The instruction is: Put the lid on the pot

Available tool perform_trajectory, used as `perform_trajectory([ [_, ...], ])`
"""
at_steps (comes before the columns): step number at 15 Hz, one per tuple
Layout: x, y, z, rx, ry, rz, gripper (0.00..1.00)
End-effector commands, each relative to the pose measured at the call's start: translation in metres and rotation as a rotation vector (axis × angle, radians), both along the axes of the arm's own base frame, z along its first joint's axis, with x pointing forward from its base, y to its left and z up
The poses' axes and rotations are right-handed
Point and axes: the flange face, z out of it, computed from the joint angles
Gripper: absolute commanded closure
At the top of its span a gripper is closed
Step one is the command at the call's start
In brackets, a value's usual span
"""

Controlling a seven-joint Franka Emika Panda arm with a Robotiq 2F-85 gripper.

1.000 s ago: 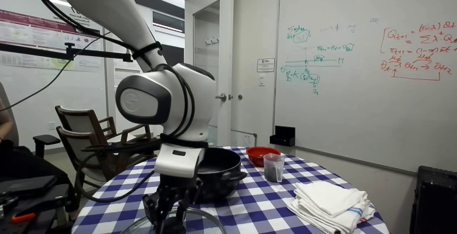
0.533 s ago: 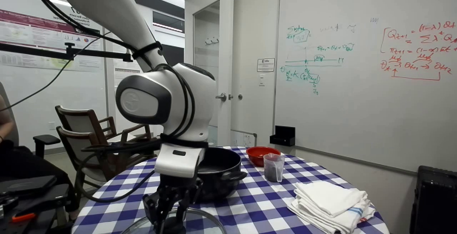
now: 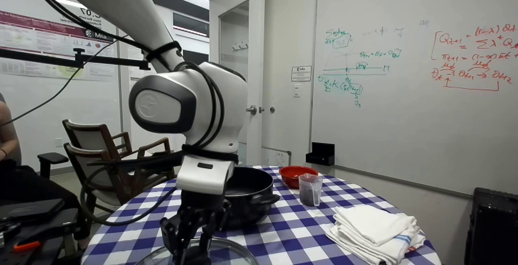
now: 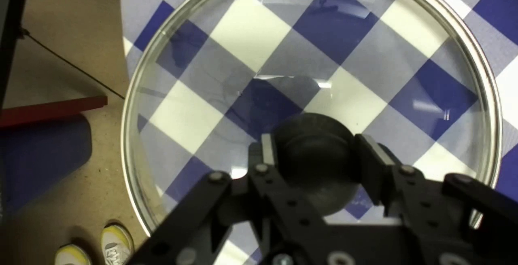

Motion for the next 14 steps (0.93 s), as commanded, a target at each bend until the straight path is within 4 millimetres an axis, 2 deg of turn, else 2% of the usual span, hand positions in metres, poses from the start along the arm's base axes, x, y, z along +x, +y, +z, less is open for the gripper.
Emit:
perform_trajectory([
  [1,-0.001,-0.005,0.046,-0.037,0.002,0.005,0.75],
  [5,0.008,0.007,0.105,-0.017,-0.048,0.060,0.75],
  [8,0.020,0.027,0.157,-0.015,-0.069,0.137,0.75],
  [11,0.047,0.073,0.200,0.020,-0.110,0.281,0.75],
  [14,0.081,0.139,0.221,0.047,-0.128,0.430,0.75],
])
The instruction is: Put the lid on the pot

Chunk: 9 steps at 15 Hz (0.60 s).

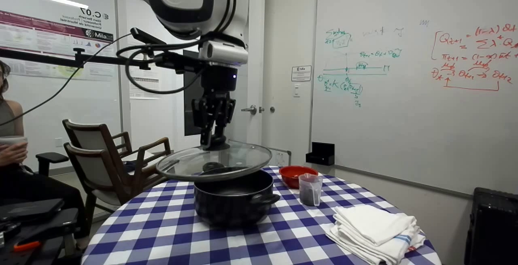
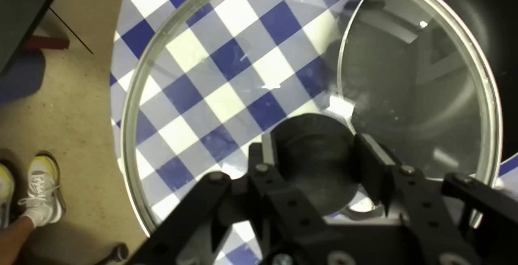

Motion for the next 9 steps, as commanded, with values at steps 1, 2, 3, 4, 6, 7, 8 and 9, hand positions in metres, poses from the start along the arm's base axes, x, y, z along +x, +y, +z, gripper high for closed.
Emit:
perform_trajectory([
  [1,0.037,0.069,0.029,0.028,-0.014,0.169,0.75],
  [2,0.048,0.091,0.030,0.033,-0.020,0.206,0.75],
  [3,0.054,0.110,0.033,0.039,-0.029,0.241,0.75],
  [4,0.064,0.129,0.032,0.043,-0.038,0.267,0.75],
  [6,0.078,0.159,0.028,0.086,-0.057,0.308,0.75],
  [7,0.083,0.170,0.026,0.103,-0.061,0.316,0.75],
  [8,0.088,0.181,0.019,0.132,-0.060,0.322,0.75],
  [9,0.092,0.188,0.013,0.164,-0.060,0.330,0.75],
])
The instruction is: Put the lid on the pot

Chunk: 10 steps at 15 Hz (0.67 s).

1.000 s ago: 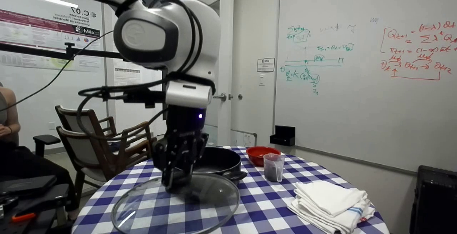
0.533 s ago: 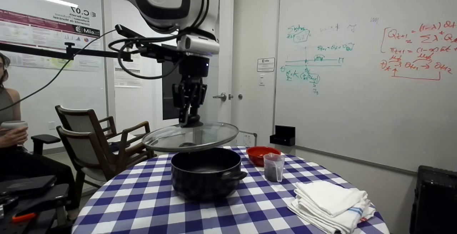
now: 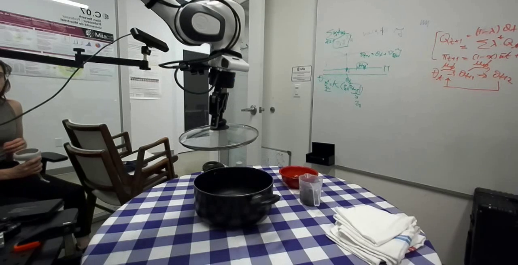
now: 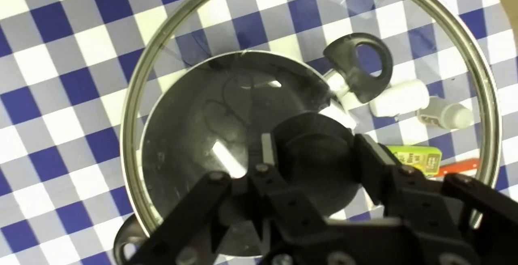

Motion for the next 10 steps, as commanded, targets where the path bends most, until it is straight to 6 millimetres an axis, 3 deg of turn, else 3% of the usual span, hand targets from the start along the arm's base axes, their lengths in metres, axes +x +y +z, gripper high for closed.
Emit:
perform_trajectory([
  [1,0.025,0.023,-0.008,0.102,0.005,0.044,0.75],
  [4,0.033,0.027,-0.027,0.144,0.033,0.046,0.75],
  [10,0.045,-0.005,-0.066,0.156,0.086,-0.034,0.75],
])
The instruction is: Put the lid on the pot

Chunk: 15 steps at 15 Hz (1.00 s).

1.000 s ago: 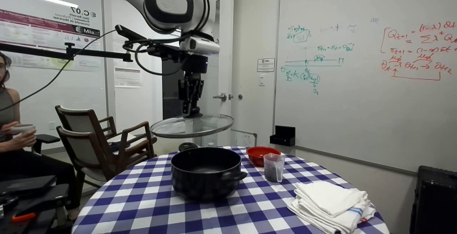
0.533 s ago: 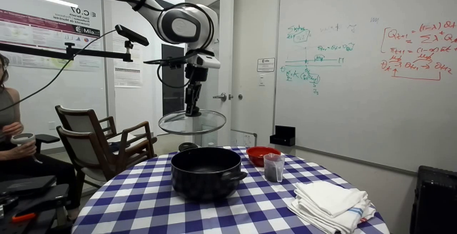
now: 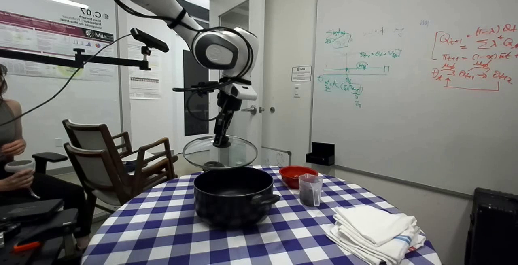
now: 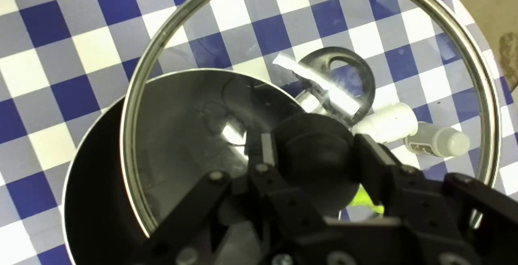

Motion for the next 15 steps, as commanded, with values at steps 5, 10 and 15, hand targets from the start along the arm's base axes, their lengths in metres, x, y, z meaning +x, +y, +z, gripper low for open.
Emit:
perform_trajectory([
  [5,0.017,-0.034,-0.011,-0.069,0.004,-0.076,0.75],
  [10,0.018,-0.041,-0.014,-0.132,-0.012,-0.099,0.75],
  [15,0.014,-0.036,-0.020,-0.186,-0.017,-0.104,0.75],
])
